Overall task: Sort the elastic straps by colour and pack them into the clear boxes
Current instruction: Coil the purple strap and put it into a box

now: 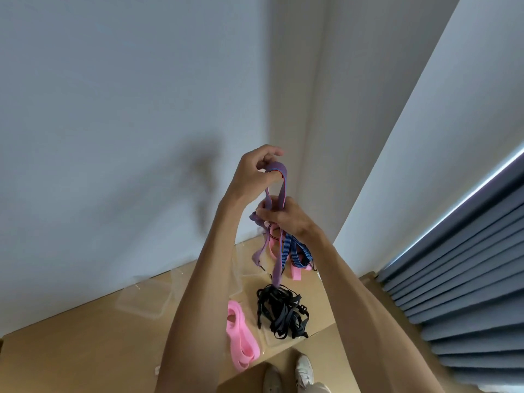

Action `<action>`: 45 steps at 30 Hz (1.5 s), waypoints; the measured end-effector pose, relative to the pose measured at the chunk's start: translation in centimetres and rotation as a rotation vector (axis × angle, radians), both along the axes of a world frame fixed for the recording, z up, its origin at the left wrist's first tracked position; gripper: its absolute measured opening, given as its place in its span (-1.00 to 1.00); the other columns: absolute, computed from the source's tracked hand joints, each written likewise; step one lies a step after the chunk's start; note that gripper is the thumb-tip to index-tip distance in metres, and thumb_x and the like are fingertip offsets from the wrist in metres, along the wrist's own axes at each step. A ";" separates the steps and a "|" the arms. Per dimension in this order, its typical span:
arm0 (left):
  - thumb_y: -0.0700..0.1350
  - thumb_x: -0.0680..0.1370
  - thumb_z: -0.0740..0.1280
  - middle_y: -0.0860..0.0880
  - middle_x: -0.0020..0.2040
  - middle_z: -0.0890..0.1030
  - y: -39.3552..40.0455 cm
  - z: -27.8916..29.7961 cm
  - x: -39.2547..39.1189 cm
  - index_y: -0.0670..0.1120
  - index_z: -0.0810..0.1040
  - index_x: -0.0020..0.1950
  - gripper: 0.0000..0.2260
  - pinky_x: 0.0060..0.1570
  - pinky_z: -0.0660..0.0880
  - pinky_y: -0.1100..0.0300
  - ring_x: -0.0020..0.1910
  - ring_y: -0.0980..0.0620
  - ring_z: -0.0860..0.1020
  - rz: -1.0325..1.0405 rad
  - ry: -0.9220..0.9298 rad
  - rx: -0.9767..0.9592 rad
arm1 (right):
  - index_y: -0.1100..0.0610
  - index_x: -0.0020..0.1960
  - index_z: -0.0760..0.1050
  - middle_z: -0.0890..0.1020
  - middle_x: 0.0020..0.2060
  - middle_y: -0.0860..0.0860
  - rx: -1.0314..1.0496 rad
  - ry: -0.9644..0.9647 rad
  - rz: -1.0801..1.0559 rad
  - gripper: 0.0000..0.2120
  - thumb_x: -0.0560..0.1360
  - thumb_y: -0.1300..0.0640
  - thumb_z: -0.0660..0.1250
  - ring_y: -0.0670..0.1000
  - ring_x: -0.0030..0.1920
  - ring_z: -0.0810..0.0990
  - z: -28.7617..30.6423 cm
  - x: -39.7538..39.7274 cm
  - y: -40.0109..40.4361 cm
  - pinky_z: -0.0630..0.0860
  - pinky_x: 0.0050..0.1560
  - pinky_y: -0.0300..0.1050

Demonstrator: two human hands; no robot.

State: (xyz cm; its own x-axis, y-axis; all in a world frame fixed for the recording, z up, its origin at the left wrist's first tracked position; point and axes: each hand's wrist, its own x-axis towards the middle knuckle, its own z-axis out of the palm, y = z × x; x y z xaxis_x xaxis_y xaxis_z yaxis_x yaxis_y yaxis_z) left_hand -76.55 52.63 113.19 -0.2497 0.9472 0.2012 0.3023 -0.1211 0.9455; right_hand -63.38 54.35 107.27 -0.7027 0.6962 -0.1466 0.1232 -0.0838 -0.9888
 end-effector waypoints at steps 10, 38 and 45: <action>-0.35 0.45 0.38 0.04 -0.02 0.71 -5.8 -5.4 1.2 -0.05 0.62 0.12 -0.68 0.00 0.61 0.10 -0.03 0.02 0.68 0.050 -0.086 -0.026 | 0.25 -0.23 0.61 0.68 -0.30 0.21 0.141 0.017 -0.309 -0.69 0.51 0.01 0.42 0.07 -0.30 0.61 3.1 -0.7 0.1 0.60 -0.15 0.19; -0.27 0.54 0.28 0.05 -0.28 0.56 -23.3 1.7 1.9 -0.01 0.60 -0.18 -0.80 -0.32 0.44 0.36 -0.33 0.12 0.50 0.760 -0.282 0.161 | 0.32 -0.23 0.50 0.50 -0.41 -0.02 0.117 0.182 0.152 -0.92 0.40 0.42 0.27 0.00 -0.38 0.41 6.0 1.9 -14.7 0.41 -0.29 -0.18; -0.14 0.43 0.22 -0.06 -0.23 0.68 -30.1 0.5 -0.6 -0.08 0.49 -0.23 -0.92 -0.19 0.42 0.15 -0.23 0.00 0.61 0.368 -0.310 -0.108 | 0.35 -0.36 0.36 0.37 -0.35 0.13 0.129 0.282 0.172 -0.88 0.24 0.26 0.17 0.01 -0.30 0.31 12.3 -2.0 -21.2 0.28 -0.36 -0.24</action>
